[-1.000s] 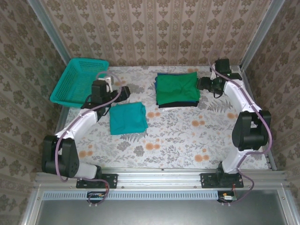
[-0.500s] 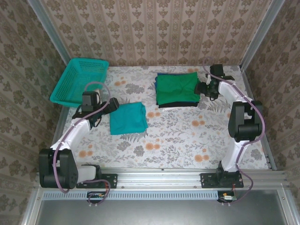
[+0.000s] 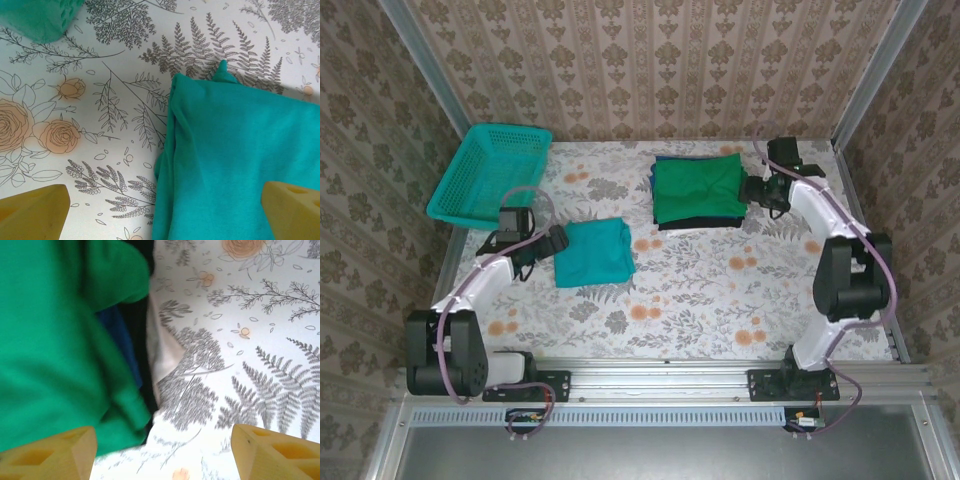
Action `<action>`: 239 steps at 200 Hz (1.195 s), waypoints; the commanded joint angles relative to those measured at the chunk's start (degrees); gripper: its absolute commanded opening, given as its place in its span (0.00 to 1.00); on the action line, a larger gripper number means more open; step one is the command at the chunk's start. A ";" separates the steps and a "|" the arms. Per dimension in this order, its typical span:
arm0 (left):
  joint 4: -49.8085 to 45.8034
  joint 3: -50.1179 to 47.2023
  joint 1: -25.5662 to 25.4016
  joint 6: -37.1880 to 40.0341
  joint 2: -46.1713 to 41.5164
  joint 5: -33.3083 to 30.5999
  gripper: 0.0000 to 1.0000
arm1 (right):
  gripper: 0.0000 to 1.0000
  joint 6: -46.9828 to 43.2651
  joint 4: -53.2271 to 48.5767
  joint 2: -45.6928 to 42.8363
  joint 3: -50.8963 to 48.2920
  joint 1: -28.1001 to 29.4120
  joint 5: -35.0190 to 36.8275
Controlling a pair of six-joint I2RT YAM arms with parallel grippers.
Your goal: Fold and stack the t-shirts
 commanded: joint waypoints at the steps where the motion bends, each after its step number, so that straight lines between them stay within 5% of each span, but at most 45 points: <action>1: -0.99 0.83 0.38 0.88 3.83 3.38 0.97 | 0.75 3.74 4.49 -13.92 -8.55 12.13 5.36; 33: -0.44 0.29 0.38 0.68 5.97 5.99 0.93 | 0.75 10.34 15.46 -14.90 -15.02 30.34 0.32; 75: 2.30 -2.15 0.50 -0.70 7.09 11.13 0.84 | 0.73 14.41 21.17 2.34 -5.94 48.70 -2.03; 111: 0.56 -2.76 0.85 0.19 6.29 10.83 0.84 | 0.73 14.92 18.42 14.30 1.66 47.02 0.05; 179: 4.06 -3.17 2.84 -0.19 8.53 14.81 0.81 | 0.73 16.01 19.57 23.10 7.25 40.86 -4.65; 239: 8.20 -2.93 2.90 -2.04 11.61 20.95 0.59 | 0.71 16.57 16.97 30.06 13.45 40.36 -5.26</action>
